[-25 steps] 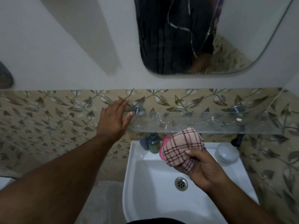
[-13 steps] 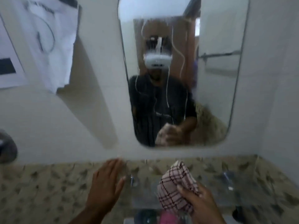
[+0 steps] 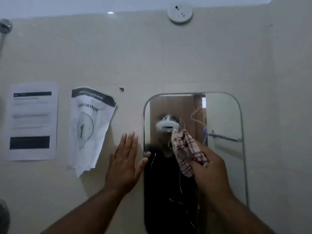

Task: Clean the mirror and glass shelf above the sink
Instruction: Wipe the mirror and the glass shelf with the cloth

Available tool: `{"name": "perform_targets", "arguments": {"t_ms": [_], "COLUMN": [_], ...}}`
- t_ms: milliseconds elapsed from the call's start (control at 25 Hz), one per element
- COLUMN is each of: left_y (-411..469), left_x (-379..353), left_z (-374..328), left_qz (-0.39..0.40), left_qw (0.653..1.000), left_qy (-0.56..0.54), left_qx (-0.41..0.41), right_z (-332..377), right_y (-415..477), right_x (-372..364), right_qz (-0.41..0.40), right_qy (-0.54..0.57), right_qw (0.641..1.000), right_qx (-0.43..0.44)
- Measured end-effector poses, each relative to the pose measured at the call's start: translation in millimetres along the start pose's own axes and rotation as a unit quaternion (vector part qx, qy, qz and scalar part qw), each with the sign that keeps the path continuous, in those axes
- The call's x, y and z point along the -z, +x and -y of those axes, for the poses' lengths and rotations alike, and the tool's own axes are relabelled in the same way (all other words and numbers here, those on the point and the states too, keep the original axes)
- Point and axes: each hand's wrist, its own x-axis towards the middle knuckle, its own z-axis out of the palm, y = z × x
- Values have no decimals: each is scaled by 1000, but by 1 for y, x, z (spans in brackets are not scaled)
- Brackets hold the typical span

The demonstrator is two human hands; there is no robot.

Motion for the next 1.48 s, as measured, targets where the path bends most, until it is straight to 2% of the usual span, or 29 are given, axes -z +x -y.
{"name": "perform_targets", "arguments": {"t_ms": [120,240,320,480,560,640,720,840,1120,1280,1480], "left_y": [54,85,94,92,88,86,88,88,88,89,89], "left_x": [15,28,31,13,0,-7,-8,-12,-21,-21,-20], "left_z": [7,8,10,15,16,19,21,24,25,25,26], "left_qz": [-35,-52,-53,-59,-67,-73,-77,-94,-123,-119,-117], "left_qw": [999,998,998,998,997,997,996,994,990,990,992], "left_qy": [4,13,30,29,25,21,20,40,64,60,41], "left_qx": [-6,-19,-18,-22,-18,-17,-27,-32,-36,-37,-37], "right_z": [16,31,46,62,63,54,39,15,0,-21,-88], "right_y": [57,111,140,172,171,162,159,153,154,139,55], "right_x": [-3,-14,-24,-56,-75,-89,-93,-93,-99,-99,-77], "right_qz": [-22,-62,-64,1,59,83,73,37,34,0,37], "right_qy": [-169,-375,-435,-519,-565,-596,-605,-585,-569,-544,-509], "right_qw": [980,889,840,757,734,724,723,728,743,736,729], "right_qx": [106,256,319,398,372,337,325,356,350,404,457]}}
